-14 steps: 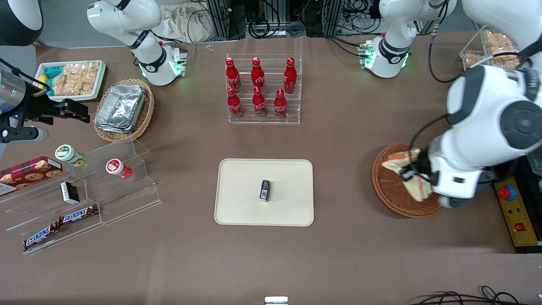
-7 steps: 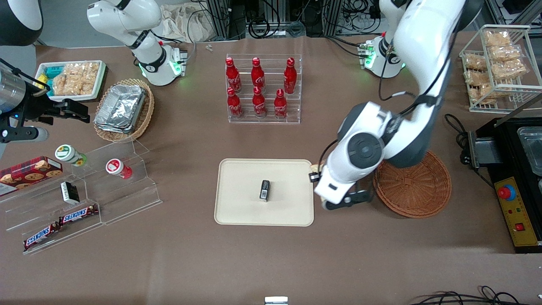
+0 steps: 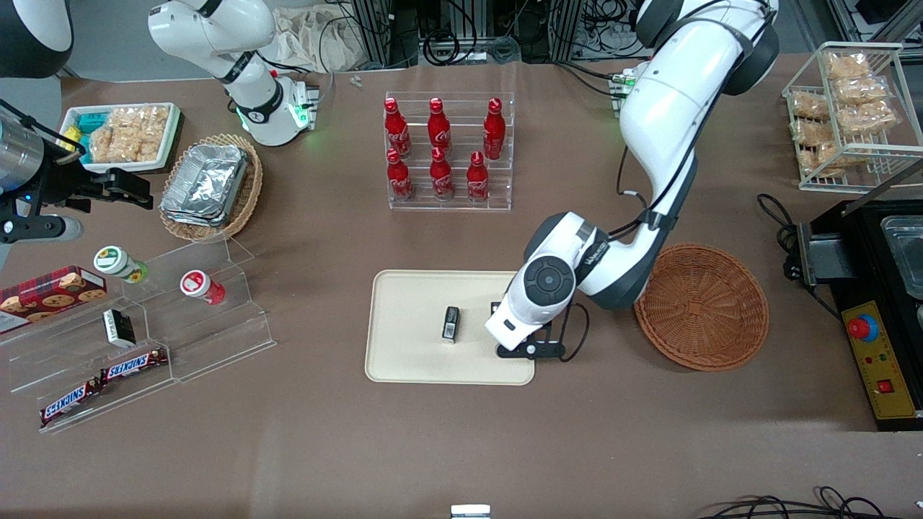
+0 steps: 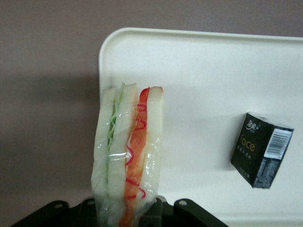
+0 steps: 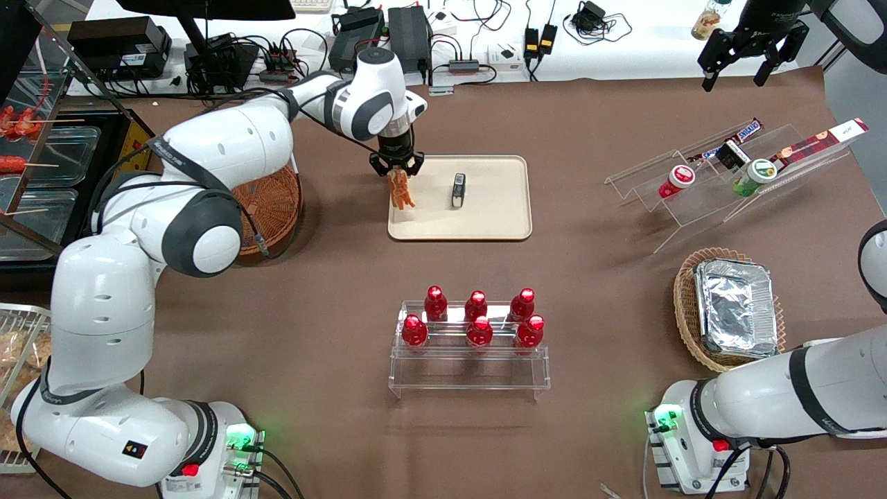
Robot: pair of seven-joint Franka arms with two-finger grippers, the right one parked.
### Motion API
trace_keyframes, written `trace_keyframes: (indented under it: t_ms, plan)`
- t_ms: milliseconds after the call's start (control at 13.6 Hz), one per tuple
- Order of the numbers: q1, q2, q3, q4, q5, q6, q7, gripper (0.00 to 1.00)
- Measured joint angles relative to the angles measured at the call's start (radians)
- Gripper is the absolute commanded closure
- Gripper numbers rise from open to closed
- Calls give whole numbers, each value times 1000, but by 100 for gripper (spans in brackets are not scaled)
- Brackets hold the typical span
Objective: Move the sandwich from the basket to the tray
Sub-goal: 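Lower the sandwich onto the tray beside the black box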
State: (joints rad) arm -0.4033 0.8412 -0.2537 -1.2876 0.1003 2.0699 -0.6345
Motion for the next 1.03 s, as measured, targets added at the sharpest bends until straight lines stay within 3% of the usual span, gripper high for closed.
trace_keyframes:
  t_ms: [73,220,294,367,440,1028]
  plan:
    - [-1,16,0,0,1,14,1,98]
    - [-2,34,0,1,2,25,3,78]
    - [-2,38,0,2,2,36,4,55]
    - [-2,42,0,2,2,51,5,11]
    - [-2,45,0,2,2,59,5,1]
    - [-2,50,0,11,2,62,5,1]
